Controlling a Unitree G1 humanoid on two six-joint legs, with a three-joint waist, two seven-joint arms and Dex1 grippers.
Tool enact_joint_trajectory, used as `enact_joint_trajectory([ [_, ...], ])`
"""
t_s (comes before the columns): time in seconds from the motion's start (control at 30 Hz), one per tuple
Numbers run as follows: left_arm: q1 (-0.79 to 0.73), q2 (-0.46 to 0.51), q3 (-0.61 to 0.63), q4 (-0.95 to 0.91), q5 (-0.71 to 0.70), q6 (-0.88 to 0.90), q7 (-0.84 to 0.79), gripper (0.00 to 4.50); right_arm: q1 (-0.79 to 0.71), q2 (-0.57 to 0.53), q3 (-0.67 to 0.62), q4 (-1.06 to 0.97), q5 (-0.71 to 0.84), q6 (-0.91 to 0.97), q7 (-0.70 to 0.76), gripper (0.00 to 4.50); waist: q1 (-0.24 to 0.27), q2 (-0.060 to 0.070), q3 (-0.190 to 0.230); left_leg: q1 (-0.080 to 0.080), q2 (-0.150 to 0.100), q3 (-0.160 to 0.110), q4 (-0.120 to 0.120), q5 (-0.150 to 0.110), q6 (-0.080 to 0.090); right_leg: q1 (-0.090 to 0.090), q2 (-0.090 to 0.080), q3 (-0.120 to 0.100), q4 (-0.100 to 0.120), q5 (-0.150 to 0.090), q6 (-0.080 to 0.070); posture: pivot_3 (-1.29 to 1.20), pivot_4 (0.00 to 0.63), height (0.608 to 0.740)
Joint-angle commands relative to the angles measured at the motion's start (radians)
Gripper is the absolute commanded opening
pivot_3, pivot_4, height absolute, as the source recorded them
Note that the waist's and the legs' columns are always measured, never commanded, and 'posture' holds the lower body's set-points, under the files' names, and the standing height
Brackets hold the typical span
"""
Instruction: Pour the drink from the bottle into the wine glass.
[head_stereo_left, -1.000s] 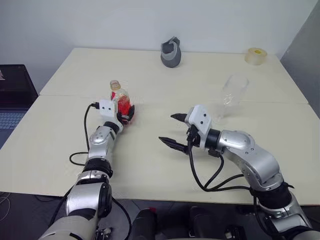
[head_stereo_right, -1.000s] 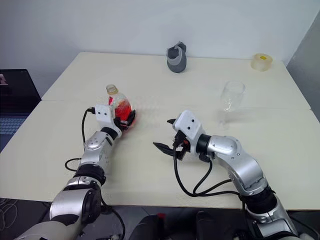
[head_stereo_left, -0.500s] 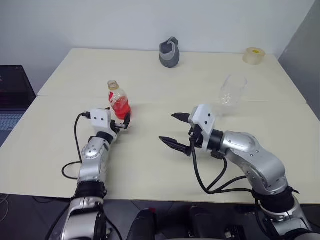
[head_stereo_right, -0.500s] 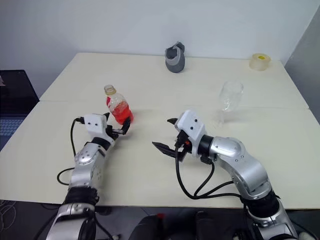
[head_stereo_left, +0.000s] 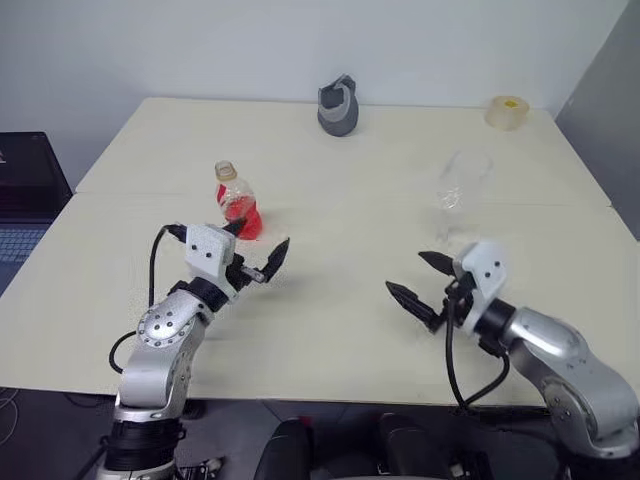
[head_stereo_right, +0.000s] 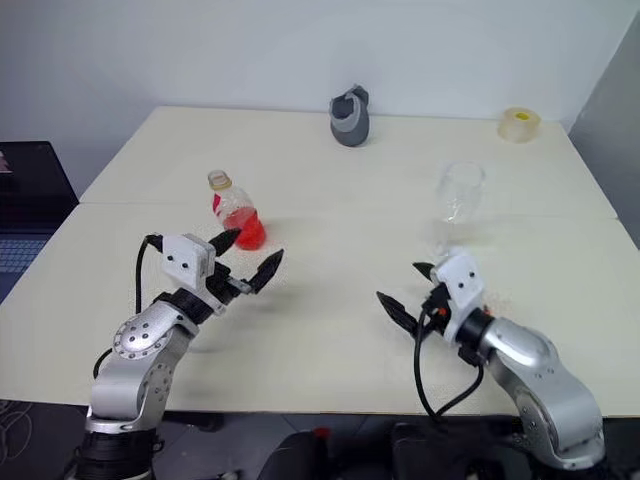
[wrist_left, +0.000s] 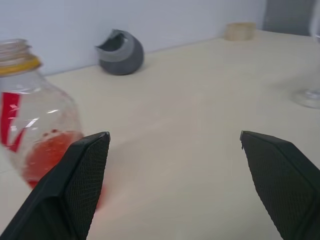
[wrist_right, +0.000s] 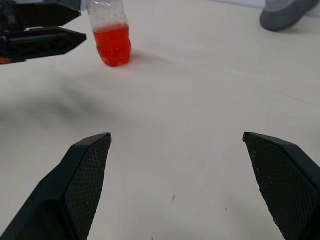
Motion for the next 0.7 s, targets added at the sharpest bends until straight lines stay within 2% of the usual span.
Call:
enact_joint_trajectory([
  [0.03, -0.022, 0.056, 0.0, -0.069, -0.107, 0.069, -0.117, 4.48, 0.065, 0.041, -0.018, -0.004, -0.086, -0.152, -0.072, 4.5, -0.002, 0.0, 0.0, 0.0, 0.001, 0.0, 0.0, 0.0, 0.0, 0.0, 0.001, 0.0, 0.0, 0.0, 0.0, 0.0, 0.15, 0.74],
  [0.17, -0.073, 0.108, -0.005, -0.092, -0.2, 0.138, -0.212, 4.48, 0.085, 0.096, 0.001, 0.048, -0.16, -0.239, -0.142, 4.5, -0.003, 0.0, 0.0, 0.001, 0.001, 0.001, -0.001, 0.0, 0.0, 0.0, 0.002, 0.0, 0.0, 0.0, -0.001, 0.0, 0.15, 0.74],
  [0.3, -0.153, 0.151, -0.03, -0.116, -0.26, 0.198, -0.286, 4.48, 0.007, 0.154, 0.046, 0.152, -0.268, -0.246, -0.252, 4.5, -0.004, 0.0, 0.0, 0.001, 0.002, 0.002, -0.001, 0.001, -0.001, -0.001, 0.003, 0.0, 0.0, -0.001, -0.001, 0.0, 0.15, 0.74],
  [0.47, -0.201, 0.159, -0.055, -0.112, -0.26, 0.212, -0.307, 4.48, -0.124, 0.212, 0.033, 0.318, -0.284, -0.247, -0.294, 4.5, -0.004, 0.0, 0.0, 0.002, 0.002, 0.004, -0.002, 0.002, -0.003, -0.001, 0.003, 0.001, 0.0, -0.001, -0.001, 0.0, 0.15, 0.74],
  [0.7, -0.232, 0.158, -0.073, -0.095, -0.242, 0.204, -0.317, 4.48, -0.275, 0.247, -0.002, 0.585, -0.309, -0.392, -0.332, 4.5, -0.004, 0.0, 0.0, 0.002, 0.002, 0.005, -0.002, 0.002, -0.003, -0.001, 0.003, 0.001, 0.0, -0.001, -0.002, 0.0, 0.15, 0.74],
])
